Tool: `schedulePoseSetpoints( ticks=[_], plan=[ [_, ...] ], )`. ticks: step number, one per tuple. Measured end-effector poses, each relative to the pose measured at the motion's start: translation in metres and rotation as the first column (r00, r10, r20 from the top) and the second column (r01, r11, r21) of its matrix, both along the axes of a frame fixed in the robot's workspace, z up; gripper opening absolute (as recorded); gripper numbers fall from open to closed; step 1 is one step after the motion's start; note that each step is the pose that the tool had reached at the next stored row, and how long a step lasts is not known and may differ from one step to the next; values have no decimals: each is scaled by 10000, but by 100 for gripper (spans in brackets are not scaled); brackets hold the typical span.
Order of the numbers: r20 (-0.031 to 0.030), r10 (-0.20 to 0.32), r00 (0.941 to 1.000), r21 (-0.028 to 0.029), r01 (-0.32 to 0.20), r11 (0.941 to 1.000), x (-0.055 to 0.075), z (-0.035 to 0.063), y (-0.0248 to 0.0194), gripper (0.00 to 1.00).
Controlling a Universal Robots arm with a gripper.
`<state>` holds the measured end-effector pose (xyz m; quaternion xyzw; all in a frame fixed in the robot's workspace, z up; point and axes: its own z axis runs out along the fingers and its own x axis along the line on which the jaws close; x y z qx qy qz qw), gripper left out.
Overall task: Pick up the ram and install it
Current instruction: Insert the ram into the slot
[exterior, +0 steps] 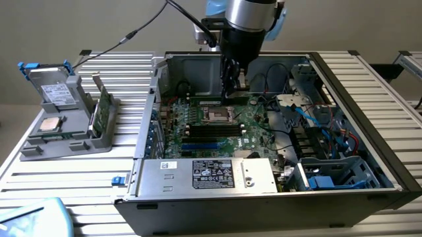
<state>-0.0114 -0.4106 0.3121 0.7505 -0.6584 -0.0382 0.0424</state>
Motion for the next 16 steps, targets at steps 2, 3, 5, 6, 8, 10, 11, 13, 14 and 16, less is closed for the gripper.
schedulePoseSetpoints(
  ticks=[2, 3, 5, 6, 8, 10, 11, 13, 14, 16],
  plan=[
    [0, 72, 10000, 0, -72, 10000, 0, -37, -23, 14],
    [0, 92, 10000, 1, -92, 10000, -1, -55, -29, 14],
    [0, 96, 10000, 0, -96, 10000, -1, -91, -30, 14],
    [0, 98, 10000, 1, -98, 10000, -1, -110, -30, 14],
    [0, 99, 10000, 0, -99, 10000, 0, -146, -29, 14],
    [0, 99, 10000, 1, -99, 10000, 0, -182, -29, 14],
    [0, 97, 10000, 0, -97, 10000, 0, -201, -29, 14],
    [0, 85, 10000, 1, -85, 10000, 0, -236, -29, 14],
    [0, 71, 10000, 1, -71, 10000, 0, -256, -29, 14],
    [0, 23, 10000, -1, -23, 10000, 0, -291, -29, 14]
  ],
)
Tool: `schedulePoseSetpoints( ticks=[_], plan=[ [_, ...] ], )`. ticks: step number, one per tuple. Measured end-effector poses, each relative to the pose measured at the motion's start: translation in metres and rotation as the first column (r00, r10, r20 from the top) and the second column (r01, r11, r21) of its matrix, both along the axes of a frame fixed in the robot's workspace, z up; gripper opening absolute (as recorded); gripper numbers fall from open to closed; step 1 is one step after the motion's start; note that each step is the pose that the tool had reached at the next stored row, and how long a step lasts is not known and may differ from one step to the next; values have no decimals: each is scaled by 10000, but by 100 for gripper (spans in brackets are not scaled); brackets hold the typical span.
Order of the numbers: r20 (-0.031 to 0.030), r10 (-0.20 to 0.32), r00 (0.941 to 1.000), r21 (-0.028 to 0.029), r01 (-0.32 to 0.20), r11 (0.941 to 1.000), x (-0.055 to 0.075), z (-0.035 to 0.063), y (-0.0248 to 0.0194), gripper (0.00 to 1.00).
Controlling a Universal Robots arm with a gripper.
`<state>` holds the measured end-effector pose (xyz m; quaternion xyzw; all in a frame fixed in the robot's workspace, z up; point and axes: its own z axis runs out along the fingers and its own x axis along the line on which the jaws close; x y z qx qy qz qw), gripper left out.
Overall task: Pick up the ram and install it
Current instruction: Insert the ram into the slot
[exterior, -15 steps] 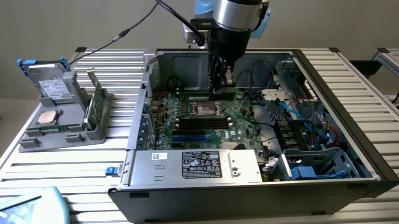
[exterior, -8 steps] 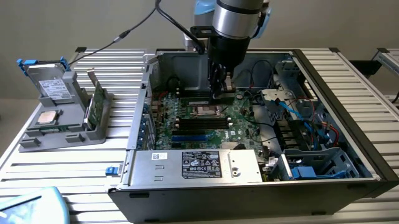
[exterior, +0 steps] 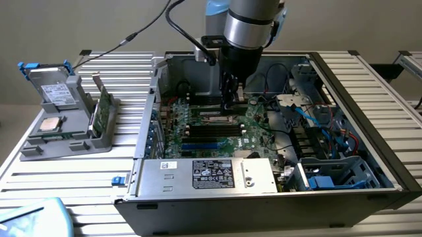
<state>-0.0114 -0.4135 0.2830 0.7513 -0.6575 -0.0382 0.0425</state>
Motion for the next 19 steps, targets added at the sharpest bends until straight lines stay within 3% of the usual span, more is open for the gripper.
schedulePoseSetpoints(
  ticks=[13, 19],
  plan=[
    [1, -791, 9969, -2, 791, 9969, 0, -234, 1, 14],
    [6, -845, 9964, -63, 845, 9964, 0, -334, 5, 14]
  ],
)
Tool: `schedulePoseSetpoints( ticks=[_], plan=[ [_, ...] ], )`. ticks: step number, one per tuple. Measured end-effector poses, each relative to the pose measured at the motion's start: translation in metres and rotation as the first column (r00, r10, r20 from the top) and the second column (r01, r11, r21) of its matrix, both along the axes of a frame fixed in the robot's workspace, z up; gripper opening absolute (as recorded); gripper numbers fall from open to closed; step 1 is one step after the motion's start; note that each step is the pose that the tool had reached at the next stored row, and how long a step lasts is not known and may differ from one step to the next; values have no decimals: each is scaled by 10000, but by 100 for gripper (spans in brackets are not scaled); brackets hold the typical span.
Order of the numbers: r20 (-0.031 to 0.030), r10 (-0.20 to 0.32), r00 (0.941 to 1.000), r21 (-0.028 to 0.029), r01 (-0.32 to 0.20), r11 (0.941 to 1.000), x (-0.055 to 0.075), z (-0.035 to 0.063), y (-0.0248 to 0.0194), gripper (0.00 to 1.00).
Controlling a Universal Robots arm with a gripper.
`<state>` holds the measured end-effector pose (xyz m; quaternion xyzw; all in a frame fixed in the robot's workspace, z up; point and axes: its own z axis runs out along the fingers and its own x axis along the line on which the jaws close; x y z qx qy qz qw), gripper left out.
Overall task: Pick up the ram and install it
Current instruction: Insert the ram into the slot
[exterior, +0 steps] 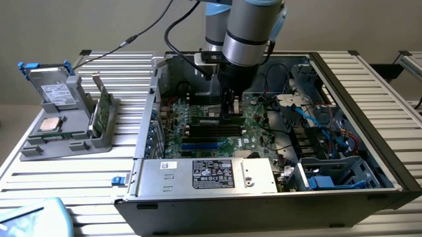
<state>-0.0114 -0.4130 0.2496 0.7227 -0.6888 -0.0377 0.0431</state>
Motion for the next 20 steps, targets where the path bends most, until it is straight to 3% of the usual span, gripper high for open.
schedulePoseSetpoints(
  ticks=[7, 11, 15, 16, 19, 20],
  plan=[
    [-1, 0, 10000, -140, 0, 9999, -13, -105, 39, 14],
    [-1, 0, 10000, -288, 0, 9996, -28, -145, 70, 14],
    [4, 0, 10000, -296, 0, 9996, -28, -146, 69, 14],
    [30, -1, 10000, -294, 2, 9996, -29, -146, 70, 14],
    [230, 0, 9997, -297, 7, 9996, -32, -146, 77, 14],
    [265, -1, 9996, -301, 9, 9995, -37, -146, 78, 14]
  ],
)
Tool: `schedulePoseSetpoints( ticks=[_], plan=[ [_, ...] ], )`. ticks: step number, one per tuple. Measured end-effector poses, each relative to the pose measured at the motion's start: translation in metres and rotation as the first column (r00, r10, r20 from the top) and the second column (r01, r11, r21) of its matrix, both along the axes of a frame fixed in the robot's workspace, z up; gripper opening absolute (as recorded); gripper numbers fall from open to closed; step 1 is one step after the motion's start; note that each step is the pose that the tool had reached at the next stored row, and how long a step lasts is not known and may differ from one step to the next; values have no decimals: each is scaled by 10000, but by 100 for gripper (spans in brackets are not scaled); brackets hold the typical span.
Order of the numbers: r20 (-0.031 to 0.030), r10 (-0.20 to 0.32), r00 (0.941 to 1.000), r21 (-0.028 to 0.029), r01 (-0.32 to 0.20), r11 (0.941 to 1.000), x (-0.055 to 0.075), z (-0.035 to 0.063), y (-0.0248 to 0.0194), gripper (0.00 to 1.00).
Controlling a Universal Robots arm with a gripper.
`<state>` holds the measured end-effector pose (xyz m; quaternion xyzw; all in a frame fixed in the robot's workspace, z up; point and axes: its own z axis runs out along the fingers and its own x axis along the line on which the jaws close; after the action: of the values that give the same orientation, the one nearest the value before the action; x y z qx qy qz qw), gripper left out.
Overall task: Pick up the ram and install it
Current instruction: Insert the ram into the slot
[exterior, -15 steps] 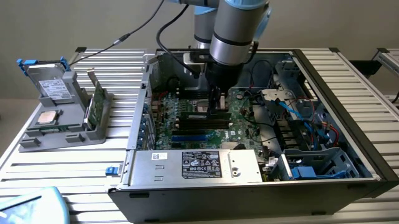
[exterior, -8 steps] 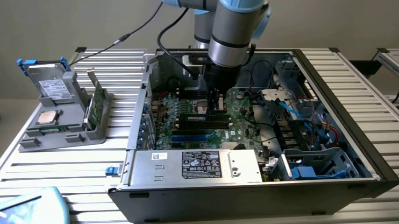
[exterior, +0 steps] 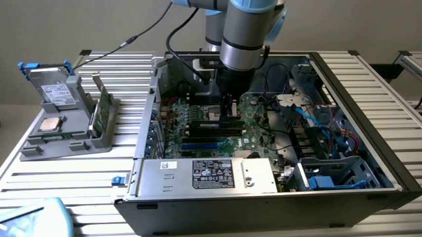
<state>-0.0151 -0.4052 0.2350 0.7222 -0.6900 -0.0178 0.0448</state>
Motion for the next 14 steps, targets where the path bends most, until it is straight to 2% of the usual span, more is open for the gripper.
schedulePoseSetpoints(
  ticks=[3, 5, 8, 10, 12, 14],
  plan=[
    [16, 0, 10000, -29, 0, 10000, -36, -1, 1, 14],
    [19, 2, 10000, -82, -2, 10000, -59, -1, 2, 14],
    [23, 19, 10000, -229, -19, 9997, -70, -8, 6, 14],
    [27, 72, 10000, -289, -71, 9996, -69, -18, 8, 14],
    [41, 126, 9999, -310, -125, 9994, -70, -29, 18, 14],
    [55, 171, 9998, -308, -169, 9994, -70, -35, 30, 14]
  ],
)
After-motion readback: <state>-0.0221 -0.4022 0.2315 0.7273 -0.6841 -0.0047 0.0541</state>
